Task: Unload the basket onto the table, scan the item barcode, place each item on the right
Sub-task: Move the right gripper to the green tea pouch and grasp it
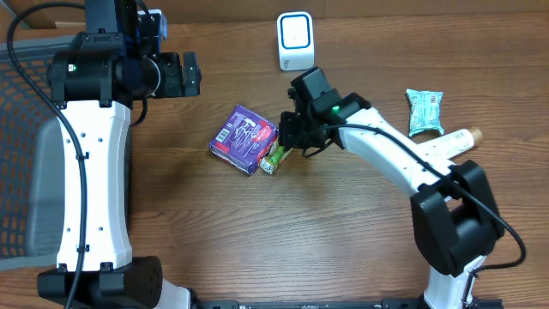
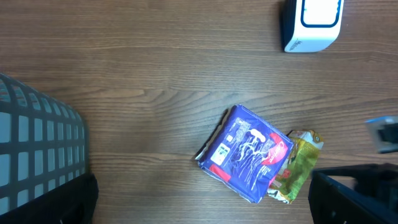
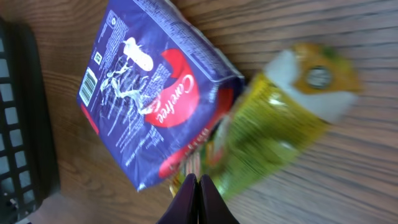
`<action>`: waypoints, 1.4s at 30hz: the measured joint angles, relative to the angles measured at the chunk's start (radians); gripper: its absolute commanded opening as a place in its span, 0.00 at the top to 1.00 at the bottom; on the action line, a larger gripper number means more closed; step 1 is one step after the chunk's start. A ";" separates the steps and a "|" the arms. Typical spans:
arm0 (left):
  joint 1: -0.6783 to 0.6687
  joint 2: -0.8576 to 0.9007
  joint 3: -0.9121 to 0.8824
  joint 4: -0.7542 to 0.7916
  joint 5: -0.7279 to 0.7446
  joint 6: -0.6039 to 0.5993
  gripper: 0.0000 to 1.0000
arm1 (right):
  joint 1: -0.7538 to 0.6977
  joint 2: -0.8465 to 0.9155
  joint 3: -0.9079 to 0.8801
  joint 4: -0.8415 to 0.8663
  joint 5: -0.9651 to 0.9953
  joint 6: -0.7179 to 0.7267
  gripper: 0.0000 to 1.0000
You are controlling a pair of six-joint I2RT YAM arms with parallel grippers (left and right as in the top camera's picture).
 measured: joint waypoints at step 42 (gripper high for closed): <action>0.000 0.000 0.000 0.000 0.000 0.000 0.00 | 0.099 0.052 0.009 -0.079 0.056 0.126 0.96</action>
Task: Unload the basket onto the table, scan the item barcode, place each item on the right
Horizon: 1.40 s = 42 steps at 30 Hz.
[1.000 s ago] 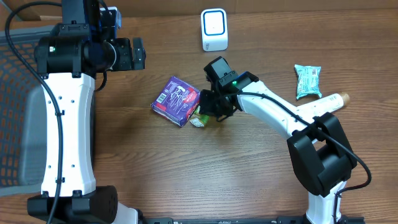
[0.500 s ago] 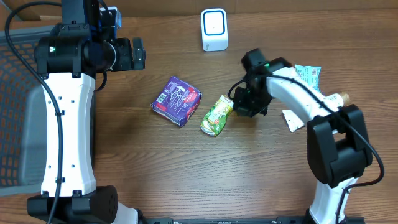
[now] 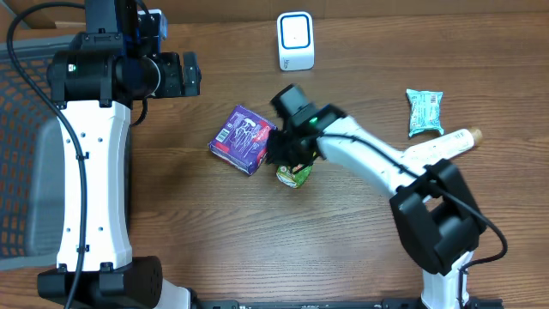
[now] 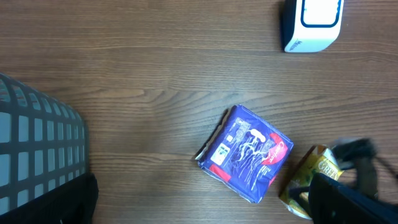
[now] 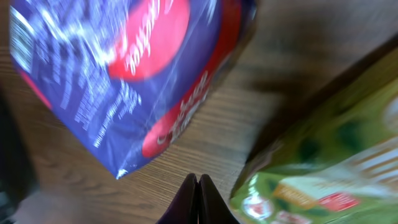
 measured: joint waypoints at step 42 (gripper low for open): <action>0.000 0.000 0.000 0.000 0.000 0.000 0.00 | -0.159 0.001 0.118 -0.403 0.148 -0.559 0.69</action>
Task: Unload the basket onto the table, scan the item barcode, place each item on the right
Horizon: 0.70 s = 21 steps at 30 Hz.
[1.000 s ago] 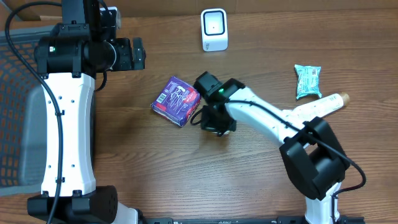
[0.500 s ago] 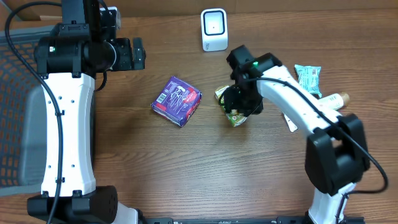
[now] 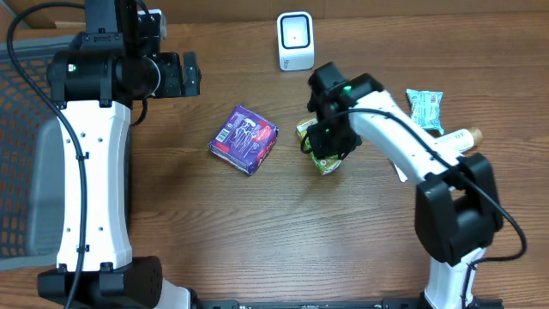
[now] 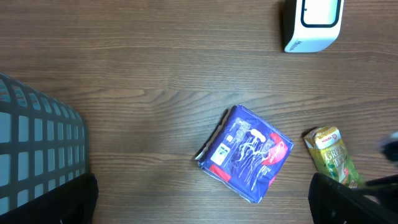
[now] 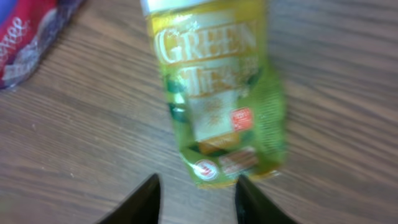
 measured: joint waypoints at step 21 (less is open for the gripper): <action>0.000 0.000 0.000 0.000 0.000 0.000 0.00 | 0.118 0.066 -0.102 0.068 0.092 0.061 0.86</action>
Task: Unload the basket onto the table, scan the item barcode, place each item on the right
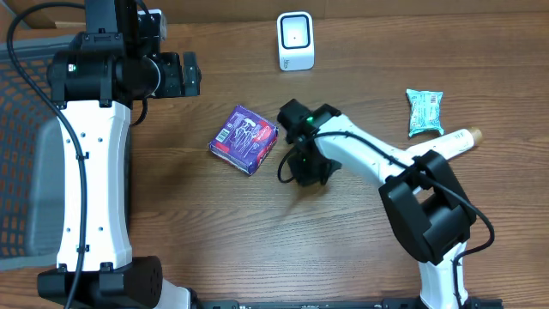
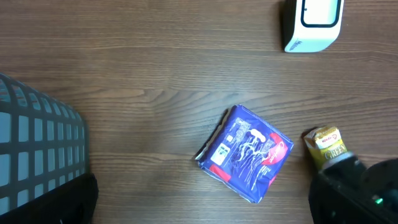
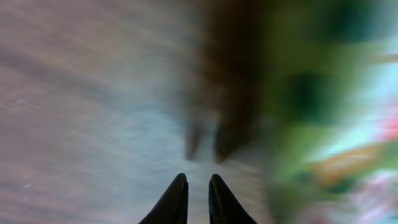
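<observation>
The green tea packet lies on the table to the right of the purple package. In the overhead view my right gripper covers it. In the blurred right wrist view the packet is a green smear to the right of my right gripper, whose jaws stand a narrow gap apart with nothing between them. The white scanner stands at the back. My left gripper hangs open, high over the back left of the table.
A grey basket sits off the table's left side. At the right lie a teal packet and a cream bottle. The purple package is just left of the right arm.
My right gripper was wide open above the green packet. It is now lower and a little further left and forward, with its jaws narrowed. The packet and the left arm have stayed put.
First my right gripper, shut, was against the green packet tucked at the purple package's edge. Then the packet lay loose in front of the package. Later it lay label-up to the right, gripper open above. Now the gripper is low at it.
</observation>
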`<action>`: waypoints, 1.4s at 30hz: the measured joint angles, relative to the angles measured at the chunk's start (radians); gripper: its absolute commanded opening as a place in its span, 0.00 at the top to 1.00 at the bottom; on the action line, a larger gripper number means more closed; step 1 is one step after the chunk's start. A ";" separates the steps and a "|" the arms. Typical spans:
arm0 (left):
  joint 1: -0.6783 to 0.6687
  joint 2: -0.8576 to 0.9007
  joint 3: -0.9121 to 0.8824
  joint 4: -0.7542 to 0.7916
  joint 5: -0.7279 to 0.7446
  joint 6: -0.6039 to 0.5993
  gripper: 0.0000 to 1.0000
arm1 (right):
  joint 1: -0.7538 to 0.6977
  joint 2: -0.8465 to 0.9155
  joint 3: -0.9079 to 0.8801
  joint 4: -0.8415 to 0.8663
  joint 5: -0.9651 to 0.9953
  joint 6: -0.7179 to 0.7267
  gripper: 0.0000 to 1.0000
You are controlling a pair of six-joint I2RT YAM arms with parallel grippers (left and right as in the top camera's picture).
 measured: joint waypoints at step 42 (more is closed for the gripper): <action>0.000 0.000 0.000 0.000 0.000 0.000 0.00 | -0.096 0.027 0.056 0.375 -0.129 0.599 0.77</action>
